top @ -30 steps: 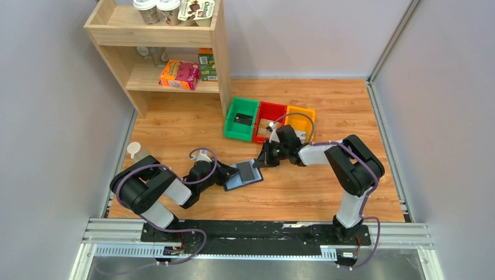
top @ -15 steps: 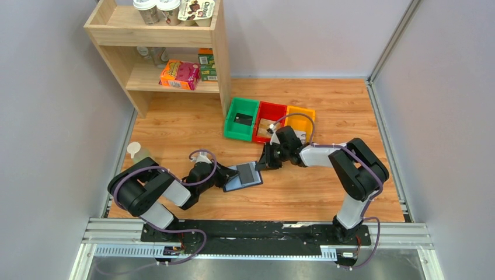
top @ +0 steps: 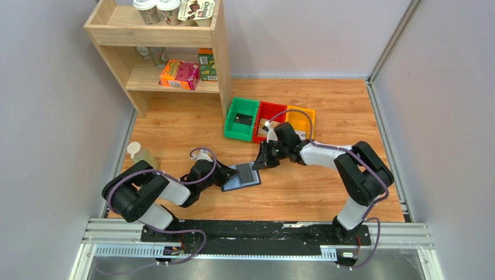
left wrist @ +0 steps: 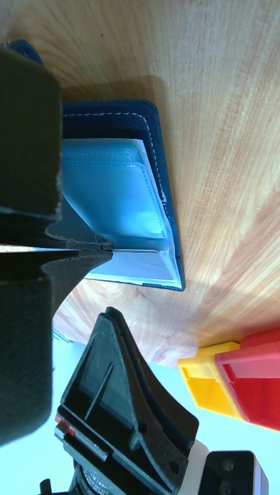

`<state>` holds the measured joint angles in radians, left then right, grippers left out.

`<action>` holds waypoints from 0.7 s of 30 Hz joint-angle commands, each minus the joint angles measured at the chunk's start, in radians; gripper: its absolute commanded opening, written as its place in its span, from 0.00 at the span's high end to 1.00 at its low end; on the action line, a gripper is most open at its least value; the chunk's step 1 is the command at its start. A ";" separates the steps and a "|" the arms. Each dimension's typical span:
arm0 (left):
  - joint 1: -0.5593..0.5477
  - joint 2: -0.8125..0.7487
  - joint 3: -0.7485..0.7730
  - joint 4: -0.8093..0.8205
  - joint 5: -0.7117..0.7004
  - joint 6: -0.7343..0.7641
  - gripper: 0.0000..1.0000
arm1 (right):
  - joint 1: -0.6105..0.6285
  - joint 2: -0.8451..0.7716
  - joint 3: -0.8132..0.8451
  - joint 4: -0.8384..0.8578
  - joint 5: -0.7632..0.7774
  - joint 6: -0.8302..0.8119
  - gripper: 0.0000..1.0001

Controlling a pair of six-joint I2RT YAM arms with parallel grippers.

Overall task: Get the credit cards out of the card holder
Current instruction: Remove the credit card from the card holder.

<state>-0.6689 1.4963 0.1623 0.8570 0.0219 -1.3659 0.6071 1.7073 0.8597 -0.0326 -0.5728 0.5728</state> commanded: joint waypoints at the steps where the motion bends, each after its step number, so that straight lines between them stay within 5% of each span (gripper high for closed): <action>1: -0.001 -0.022 0.025 -0.007 0.004 0.027 1.00 | 0.008 0.017 0.029 0.085 -0.065 0.025 0.90; 21: -0.001 -0.048 0.013 -0.006 0.000 0.014 0.95 | -0.044 0.160 -0.105 0.138 0.002 0.053 1.00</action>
<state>-0.6685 1.4757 0.1673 0.8333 0.0212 -1.3628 0.5701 1.8267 0.7959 0.1635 -0.6739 0.6628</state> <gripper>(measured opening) 0.023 0.007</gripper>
